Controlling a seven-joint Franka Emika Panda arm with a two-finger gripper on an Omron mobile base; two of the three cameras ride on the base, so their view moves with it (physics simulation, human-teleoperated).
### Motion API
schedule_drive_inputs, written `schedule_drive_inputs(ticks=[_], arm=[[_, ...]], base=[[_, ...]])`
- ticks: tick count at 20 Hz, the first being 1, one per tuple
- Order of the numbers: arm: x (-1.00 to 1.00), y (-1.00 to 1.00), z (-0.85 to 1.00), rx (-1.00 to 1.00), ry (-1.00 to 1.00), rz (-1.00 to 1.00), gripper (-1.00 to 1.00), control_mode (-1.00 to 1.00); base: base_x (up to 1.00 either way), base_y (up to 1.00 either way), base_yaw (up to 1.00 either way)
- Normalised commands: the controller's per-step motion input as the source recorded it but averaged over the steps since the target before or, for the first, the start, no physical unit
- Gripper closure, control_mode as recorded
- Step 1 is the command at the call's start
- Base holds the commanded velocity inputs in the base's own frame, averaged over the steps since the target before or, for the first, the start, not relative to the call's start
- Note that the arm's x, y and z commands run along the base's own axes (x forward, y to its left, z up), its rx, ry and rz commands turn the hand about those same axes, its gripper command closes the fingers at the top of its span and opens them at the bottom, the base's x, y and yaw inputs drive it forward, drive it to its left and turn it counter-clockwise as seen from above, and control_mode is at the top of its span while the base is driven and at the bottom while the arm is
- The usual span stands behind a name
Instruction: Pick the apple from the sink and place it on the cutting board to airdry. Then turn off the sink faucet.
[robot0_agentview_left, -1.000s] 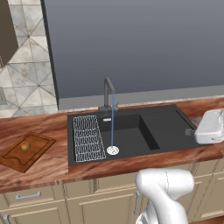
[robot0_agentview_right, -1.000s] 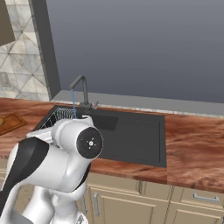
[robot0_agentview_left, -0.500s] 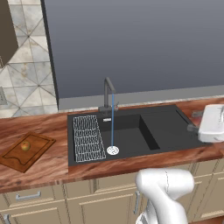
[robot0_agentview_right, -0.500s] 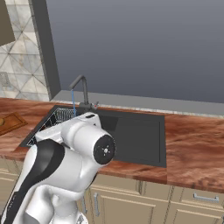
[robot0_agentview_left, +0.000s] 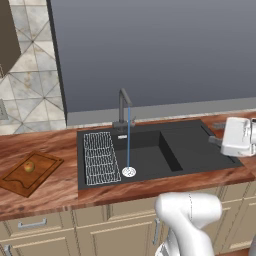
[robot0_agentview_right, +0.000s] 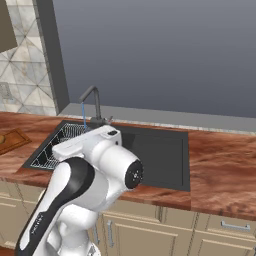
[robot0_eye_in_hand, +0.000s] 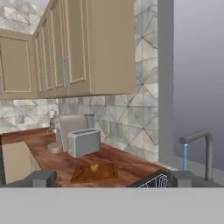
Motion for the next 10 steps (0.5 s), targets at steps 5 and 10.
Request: schedule_drive_inputs(ticks=[5,10], arm=[[0.13,0.29,-0.02,-0.02,-0.06,0.0,-1.0,-1.0],[0.06,0.05,-0.1,-0.13,-0.03,0.0,-1.0,-1.0]], base=[[0.0,0.0,0.0],[0.0,0.0,0.0]])
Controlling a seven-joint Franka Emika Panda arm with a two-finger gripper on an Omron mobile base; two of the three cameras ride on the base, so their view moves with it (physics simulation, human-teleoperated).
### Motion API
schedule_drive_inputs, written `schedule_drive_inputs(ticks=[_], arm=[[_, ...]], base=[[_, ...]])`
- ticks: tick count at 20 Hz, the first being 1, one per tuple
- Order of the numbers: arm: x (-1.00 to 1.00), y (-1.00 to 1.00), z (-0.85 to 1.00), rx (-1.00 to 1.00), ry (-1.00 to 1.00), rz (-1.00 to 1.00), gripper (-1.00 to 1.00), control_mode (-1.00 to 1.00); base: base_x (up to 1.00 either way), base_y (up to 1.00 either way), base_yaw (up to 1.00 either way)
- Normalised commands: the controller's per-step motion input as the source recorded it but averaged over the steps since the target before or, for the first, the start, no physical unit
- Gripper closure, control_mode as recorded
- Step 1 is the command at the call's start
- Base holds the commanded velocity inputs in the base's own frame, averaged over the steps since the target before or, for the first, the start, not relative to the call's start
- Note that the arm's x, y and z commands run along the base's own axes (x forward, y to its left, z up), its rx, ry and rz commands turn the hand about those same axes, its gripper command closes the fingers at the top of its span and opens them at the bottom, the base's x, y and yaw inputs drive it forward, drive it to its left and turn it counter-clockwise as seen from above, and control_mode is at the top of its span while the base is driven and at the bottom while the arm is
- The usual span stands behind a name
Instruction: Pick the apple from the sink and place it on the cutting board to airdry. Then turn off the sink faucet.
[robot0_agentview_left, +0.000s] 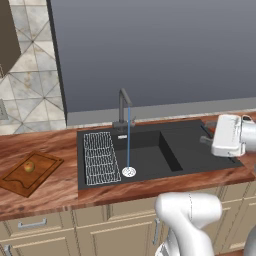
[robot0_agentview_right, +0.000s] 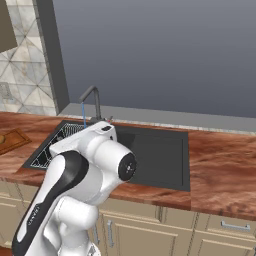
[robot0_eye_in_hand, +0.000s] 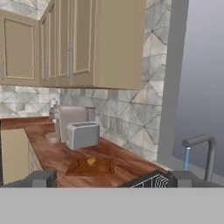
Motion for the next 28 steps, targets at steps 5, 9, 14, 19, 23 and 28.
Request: schedule_drive_inputs(ticks=[5,9,14,19,23,28], arm=[[0.05,-0.07,-0.35,-0.07,-0.04,0.0,-1.0,-1.0],[0.13,-0.03,-0.31,-0.01,-0.05,0.02,-1.0,-1.0],[0.34,0.01,-0.2,0.0,-0.03,0.01,-1.0,-1.0],[0.35,0.0,-0.17,0.0,-0.01,0.0,-1.0,-1.0],[0.41,0.01,-0.01,-0.01,-0.02,0.0,-1.0,-1.0],[0.5,0.04,-0.01,-0.03,0.0,0.05,-1.0,-1.0]], base=[[0.0,0.0,0.0],[0.0,0.0,0.0],[0.0,0.0,0.0],[0.0,0.0,0.0],[0.0,0.0,0.0],[0.0,0.0,0.0]])
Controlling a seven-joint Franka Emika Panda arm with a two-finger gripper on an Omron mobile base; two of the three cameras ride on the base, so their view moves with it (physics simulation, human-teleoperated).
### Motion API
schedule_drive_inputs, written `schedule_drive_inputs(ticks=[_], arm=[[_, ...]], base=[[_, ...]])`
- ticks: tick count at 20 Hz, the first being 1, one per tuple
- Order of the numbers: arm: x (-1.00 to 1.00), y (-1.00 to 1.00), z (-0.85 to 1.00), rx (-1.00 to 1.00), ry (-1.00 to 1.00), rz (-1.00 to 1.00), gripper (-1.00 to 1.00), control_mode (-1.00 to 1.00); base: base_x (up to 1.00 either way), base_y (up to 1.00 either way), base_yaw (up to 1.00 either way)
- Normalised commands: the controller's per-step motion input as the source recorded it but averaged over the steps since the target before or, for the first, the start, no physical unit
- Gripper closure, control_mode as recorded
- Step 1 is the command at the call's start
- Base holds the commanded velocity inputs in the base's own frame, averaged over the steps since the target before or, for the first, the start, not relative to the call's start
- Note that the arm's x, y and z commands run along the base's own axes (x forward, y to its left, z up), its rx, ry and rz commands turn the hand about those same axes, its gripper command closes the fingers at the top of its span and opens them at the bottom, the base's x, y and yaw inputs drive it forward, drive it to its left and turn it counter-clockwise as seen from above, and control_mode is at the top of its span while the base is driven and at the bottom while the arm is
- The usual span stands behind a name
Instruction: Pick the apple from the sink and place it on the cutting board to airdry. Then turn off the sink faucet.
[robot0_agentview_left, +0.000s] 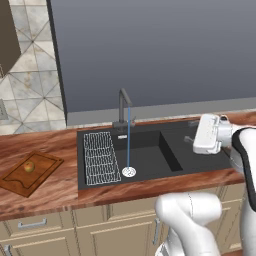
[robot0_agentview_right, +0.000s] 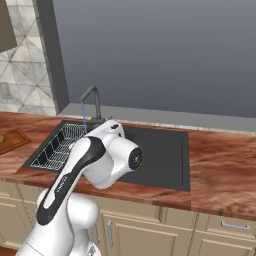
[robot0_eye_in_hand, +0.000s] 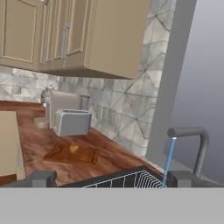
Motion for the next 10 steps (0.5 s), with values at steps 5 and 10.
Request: schedule_drive_inputs(ticks=[5,10], arm=[[0.41,0.0,-0.11,-0.03,0.0,0.1,-1.0,-1.0],[0.35,0.0,-0.19,-0.02,0.0,0.1,-1.0,-1.0]], base=[[0.0,0.0,0.0],[0.0,0.0,0.0]])
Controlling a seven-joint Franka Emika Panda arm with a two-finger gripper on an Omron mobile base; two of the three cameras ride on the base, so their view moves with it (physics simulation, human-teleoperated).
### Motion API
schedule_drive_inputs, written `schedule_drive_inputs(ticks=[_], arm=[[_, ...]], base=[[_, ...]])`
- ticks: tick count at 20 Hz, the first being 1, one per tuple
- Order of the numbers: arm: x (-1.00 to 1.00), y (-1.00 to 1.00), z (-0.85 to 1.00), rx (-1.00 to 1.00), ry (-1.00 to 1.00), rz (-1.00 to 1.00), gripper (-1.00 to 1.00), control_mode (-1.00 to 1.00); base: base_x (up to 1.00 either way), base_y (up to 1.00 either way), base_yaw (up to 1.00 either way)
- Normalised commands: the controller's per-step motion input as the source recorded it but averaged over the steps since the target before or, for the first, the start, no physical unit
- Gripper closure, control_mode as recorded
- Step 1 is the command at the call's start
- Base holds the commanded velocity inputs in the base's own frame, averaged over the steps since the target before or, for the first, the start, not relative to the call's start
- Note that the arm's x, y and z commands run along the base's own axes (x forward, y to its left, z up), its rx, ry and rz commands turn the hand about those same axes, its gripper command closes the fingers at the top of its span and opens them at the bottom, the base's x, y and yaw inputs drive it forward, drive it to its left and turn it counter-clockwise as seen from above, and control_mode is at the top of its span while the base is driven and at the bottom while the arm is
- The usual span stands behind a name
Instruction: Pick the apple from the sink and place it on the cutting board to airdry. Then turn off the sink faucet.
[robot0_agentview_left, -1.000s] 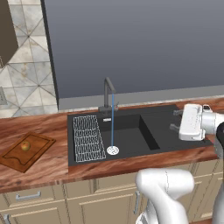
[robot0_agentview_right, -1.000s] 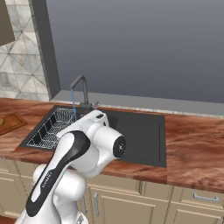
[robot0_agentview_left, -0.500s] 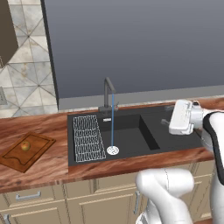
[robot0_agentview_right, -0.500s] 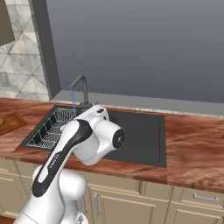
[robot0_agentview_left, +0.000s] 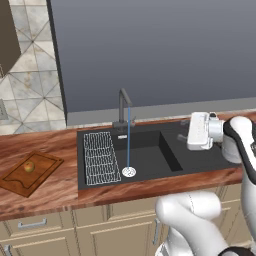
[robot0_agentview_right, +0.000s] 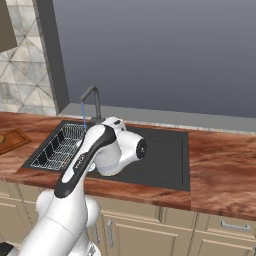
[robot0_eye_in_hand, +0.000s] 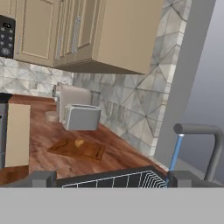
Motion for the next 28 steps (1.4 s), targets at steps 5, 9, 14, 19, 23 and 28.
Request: schedule_drive_inputs(ticks=[5,9,14,19,23,28], arm=[[0.42,0.0,-0.12,-0.02,0.0,0.06,-1.0,-1.0],[0.35,0.0,-0.15,0.0,-0.01,0.02,-1.0,-1.0],[0.27,0.01,-0.28,0.0,-0.06,0.0,-1.0,-1.0],[0.33,0.08,-0.35,0.0,-0.04,0.0,-1.0,-1.0],[0.44,0.01,-0.07,-0.01,0.0,0.0,-1.0,-1.0],[0.44,0.0,0.0,-0.01,0.01,0.0,-1.0,-1.0]], base=[[0.0,0.0,0.0],[0.0,0.0,0.0],[0.0,0.0,0.0],[0.0,0.0,0.0],[0.0,0.0,0.0],[0.0,0.0,0.0]])
